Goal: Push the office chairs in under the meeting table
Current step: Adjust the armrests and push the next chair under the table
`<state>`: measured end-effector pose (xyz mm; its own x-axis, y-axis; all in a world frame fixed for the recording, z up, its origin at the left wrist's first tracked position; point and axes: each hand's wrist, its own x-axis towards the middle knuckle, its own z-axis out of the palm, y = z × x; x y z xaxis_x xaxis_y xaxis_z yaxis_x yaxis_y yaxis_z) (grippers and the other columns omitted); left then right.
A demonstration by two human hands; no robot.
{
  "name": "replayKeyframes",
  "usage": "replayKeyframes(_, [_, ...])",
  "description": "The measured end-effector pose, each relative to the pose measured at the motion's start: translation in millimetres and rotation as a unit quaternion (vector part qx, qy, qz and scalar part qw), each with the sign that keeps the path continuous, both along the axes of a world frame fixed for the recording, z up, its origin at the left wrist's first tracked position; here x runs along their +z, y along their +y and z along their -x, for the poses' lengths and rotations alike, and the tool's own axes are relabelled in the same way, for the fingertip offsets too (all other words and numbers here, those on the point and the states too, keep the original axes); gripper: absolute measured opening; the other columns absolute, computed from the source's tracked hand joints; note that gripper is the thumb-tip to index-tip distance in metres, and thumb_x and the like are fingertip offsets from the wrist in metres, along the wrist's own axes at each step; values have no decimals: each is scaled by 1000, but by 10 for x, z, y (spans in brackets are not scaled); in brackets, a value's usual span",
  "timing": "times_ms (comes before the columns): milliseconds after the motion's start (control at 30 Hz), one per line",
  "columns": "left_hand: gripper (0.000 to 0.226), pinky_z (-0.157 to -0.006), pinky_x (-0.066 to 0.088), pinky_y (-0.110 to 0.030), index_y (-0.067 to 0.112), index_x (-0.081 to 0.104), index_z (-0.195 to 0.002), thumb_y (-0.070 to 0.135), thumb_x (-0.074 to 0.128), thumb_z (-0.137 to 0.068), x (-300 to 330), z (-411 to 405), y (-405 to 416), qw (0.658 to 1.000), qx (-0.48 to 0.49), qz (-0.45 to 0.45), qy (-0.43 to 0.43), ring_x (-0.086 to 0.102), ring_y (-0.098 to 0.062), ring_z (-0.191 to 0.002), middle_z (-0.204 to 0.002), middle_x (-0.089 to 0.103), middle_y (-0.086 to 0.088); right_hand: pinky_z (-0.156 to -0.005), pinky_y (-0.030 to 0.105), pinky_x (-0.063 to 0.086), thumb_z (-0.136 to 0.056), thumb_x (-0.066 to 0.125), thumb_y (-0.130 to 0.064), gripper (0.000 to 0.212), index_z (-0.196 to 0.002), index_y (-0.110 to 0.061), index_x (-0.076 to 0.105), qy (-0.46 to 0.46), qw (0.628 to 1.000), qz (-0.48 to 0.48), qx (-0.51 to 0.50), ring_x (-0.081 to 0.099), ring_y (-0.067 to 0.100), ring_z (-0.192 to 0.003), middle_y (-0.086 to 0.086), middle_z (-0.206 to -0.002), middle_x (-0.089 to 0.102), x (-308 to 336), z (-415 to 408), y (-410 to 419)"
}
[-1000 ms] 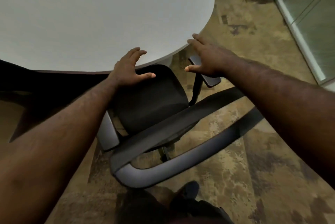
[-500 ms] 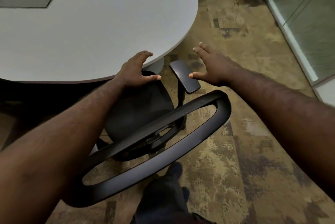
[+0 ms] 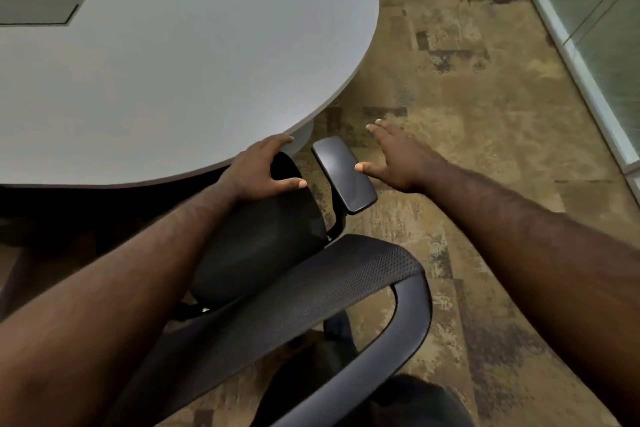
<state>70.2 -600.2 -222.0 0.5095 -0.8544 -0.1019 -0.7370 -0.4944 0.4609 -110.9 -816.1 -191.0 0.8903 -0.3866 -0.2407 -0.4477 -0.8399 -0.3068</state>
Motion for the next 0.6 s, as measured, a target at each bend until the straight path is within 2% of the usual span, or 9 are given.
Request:
replayKeyframes(233, [94, -112, 34, -45, 16, 36, -147, 60, 73, -73, -254, 122, -313, 999, 28, -6, 31, 38, -22, -138, -151, 40, -5, -116, 45, 26, -90, 56, -54, 86, -154, -12, 16, 23, 995, -95, -13, 20, 25, -146, 7, -162, 15, -455, -223, -113])
replayKeyframes(367, [93, -111, 36, -46, 15, 36, -147, 59, 73, -74, -464, 226, -505, 998, 52, 0, 38, 39, -24, -136, -150, 41, -6, -110, 44, 34, -89, 57, -55, 86, -153, -13, 18, 45, 992, -116, 6, 32, 28, -140, 8, -159, 23, -725, -348, -178])
replayKeyframes(500, [91, -113, 33, -43, 14, 37, -147, 59, 72, -75, -652, 254, -697, 998, 65, -12, 18, 37, -23, -138, -150, 42, -7, -115, 45, 27, -89, 56, -56, 96, -154, -12, 1, 59, 988, -142, 10, 19, 29, -146, 8, -163, 7, -979, -484, -318])
replayKeyframes(600, [91, -115, 30, -43, 13, 38, -146, 59, 72, -75, -796, 228, -828, 996, 81, -20, 14, 35, -23, -140, -150, 42, -7, -117, 44, 24, -89, 57, -54, 98, -154, -9, -1, 56, 982, -178, 5, 17, 29, -147, 11, -163, 6, -1162, -594, -453])
